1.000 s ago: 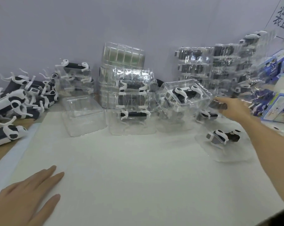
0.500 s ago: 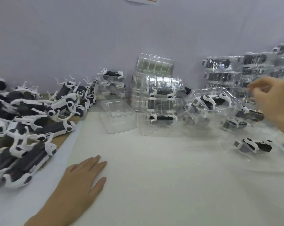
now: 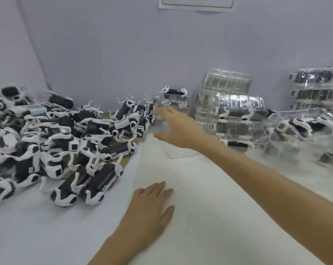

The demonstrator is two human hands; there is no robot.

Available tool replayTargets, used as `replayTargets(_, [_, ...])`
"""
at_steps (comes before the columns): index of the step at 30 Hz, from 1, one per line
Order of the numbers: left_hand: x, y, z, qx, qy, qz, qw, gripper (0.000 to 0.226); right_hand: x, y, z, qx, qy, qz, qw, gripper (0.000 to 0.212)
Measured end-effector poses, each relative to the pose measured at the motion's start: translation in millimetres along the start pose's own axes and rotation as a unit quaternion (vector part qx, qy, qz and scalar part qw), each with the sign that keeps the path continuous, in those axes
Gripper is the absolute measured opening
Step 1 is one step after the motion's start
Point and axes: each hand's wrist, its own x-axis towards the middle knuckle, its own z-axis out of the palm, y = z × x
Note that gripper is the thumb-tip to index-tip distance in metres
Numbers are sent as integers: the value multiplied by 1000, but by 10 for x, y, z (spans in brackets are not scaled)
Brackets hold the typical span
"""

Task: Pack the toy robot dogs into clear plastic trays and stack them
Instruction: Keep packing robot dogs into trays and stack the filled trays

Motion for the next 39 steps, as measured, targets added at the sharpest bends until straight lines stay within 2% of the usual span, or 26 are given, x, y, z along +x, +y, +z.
replayTargets(5, [10, -37, 61, -5, 11, 7, 1000, 51, 835, -181, 685, 22, -30, 36, 999, 75])
replayTargets(10, [38, -100, 124, -3, 7, 19, 1000, 51, 1368, -184, 1030, 130, -85, 87, 984, 86])
replayTargets(12, [42, -115, 130, -1, 10, 23, 1000, 50, 1433, -191, 1130, 99, -102, 93, 986, 79])
replayTargets(16, [44, -110, 115, -6, 3, 22, 1000, 54, 1369, -200, 1111, -11, -63, 85, 994, 58])
replayTargets(19, [34, -110, 119, -7, 3, 22, 1000, 51, 1230, -129, 950, -21, -7, 68, 997, 55])
replayTargets(23, [31, -112, 113, -7, 2, 20, 1000, 50, 1024, -38, 688, 99, 79, 96, 987, 50])
replayTargets(26, [32, -105, 98, -9, -1, 18, 1000, 51, 837, 56, 504, 216, 145, 146, 955, 42])
replayTargets(27, [29, -103, 91, -9, -3, 18, 1000, 51, 760, 93, 452, 289, 146, 178, 929, 39])
replayTargets(28, [25, -100, 84, -10, -5, 17, 1000, 51, 675, 109, 403, 393, 141, 216, 883, 34])
replayTargets(30, [25, -90, 65, -11, -6, 14, 1000, 51, 482, 153, 332, 573, 127, 265, 765, 19])
replayTargets(32, [21, -79, 50, -8, -5, 16, 1000, 51, 242, 197, 261, 646, 123, 283, 698, 8])
replayTargets(33, [19, -73, 44, -8, -5, 16, 1000, 51, 116, 233, 236, 688, 122, 285, 656, 9])
replayTargets(36, [18, -59, 30, -11, -4, 13, 1000, 51, -259, 319, 133, 827, 123, 301, 459, 24])
replayTargets(38, [12, -58, 34, -12, 9, 16, 1000, 50, -448, 333, 71, 862, 133, 307, 381, 34])
replayTargets(39, [5, -58, 35, -17, 19, 13, 1000, 50, -518, 324, 48, 870, 139, 305, 362, 37])
